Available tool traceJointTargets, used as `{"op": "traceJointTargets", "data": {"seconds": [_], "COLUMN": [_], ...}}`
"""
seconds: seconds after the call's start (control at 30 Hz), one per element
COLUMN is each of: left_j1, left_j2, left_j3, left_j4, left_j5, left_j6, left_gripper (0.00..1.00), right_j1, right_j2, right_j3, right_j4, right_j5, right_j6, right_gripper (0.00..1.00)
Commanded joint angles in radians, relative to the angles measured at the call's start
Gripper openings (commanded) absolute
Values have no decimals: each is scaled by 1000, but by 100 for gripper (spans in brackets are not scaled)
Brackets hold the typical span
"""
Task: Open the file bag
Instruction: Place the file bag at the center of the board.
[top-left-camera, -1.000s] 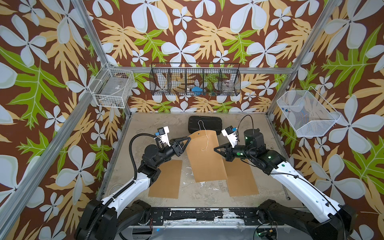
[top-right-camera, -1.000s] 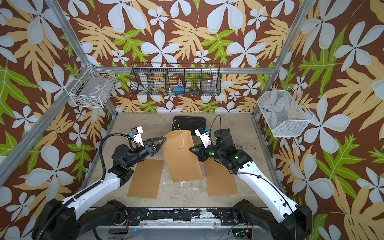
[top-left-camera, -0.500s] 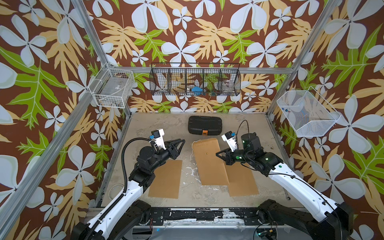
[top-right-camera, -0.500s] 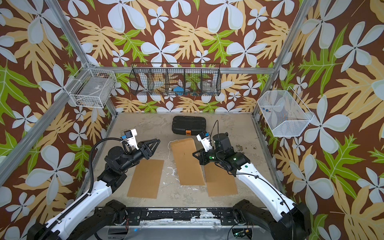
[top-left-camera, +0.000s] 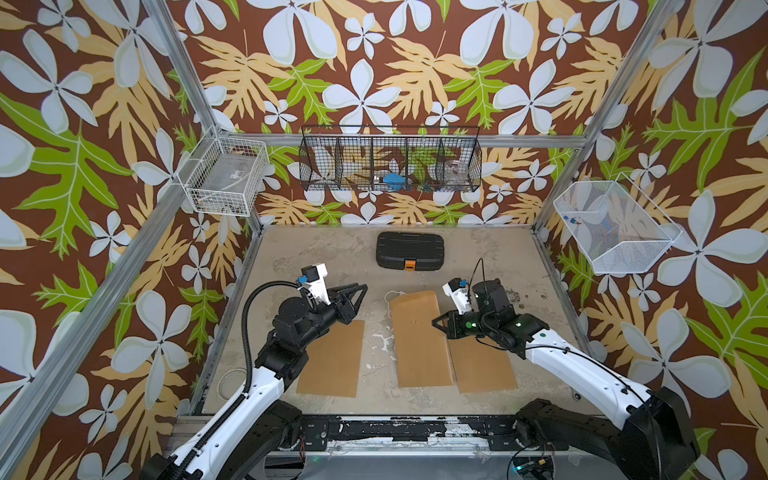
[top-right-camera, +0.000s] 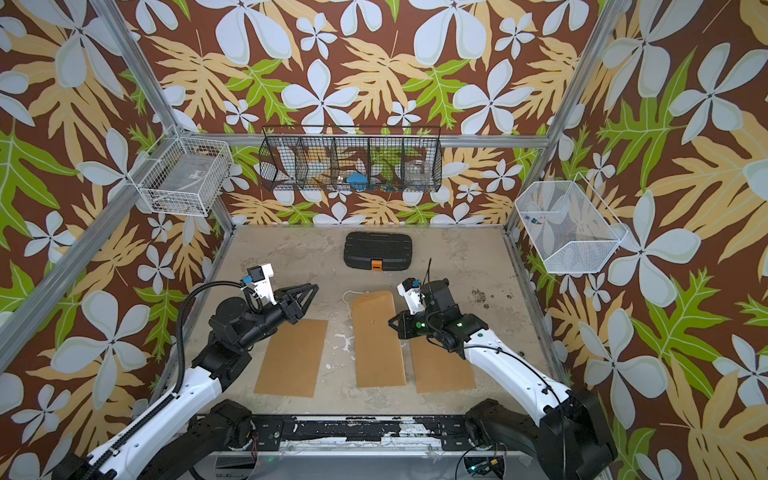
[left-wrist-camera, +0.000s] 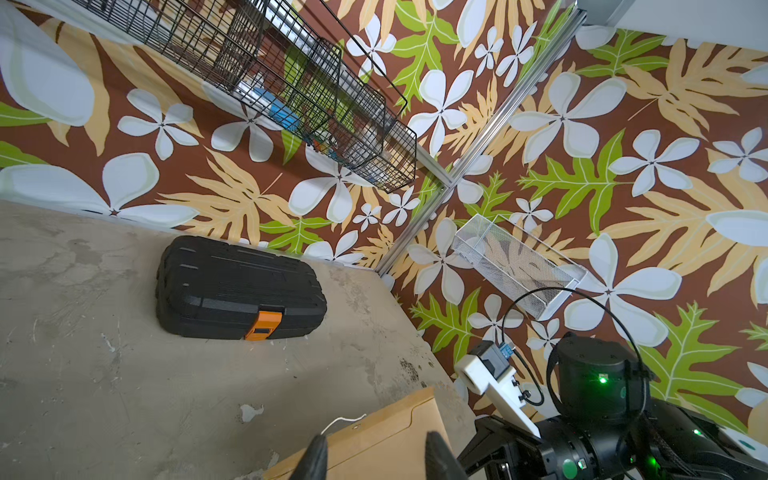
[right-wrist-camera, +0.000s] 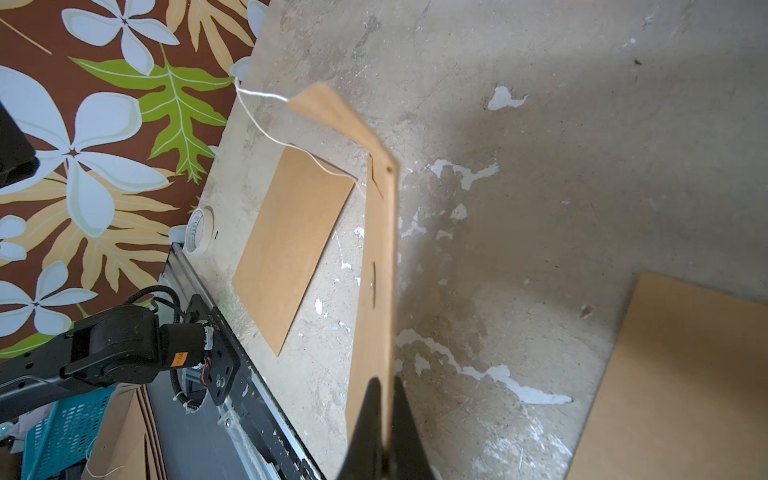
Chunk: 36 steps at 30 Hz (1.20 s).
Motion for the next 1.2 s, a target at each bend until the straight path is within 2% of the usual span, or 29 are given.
{"op": "traceJointTargets", "data": {"seconds": [0.0, 0.37, 1.17], "left_j1": [2, 2, 4], "left_j2": [-2, 7, 35], "left_j3": [-6, -16, -26], "left_j4": [19, 31, 45], "left_j5": [-3, -11, -17], "left_j6": [-1, -5, -3], "left_gripper": [42, 42, 42], "right_j1": [1, 1, 1], "right_j2": [23, 118, 277], "right_j3": [-10, -32, -40], "right_j4": [49, 117, 205], "right_j5": [22, 39, -5], "right_j6": [23, 49, 59], "right_gripper": [0, 0, 0]}}
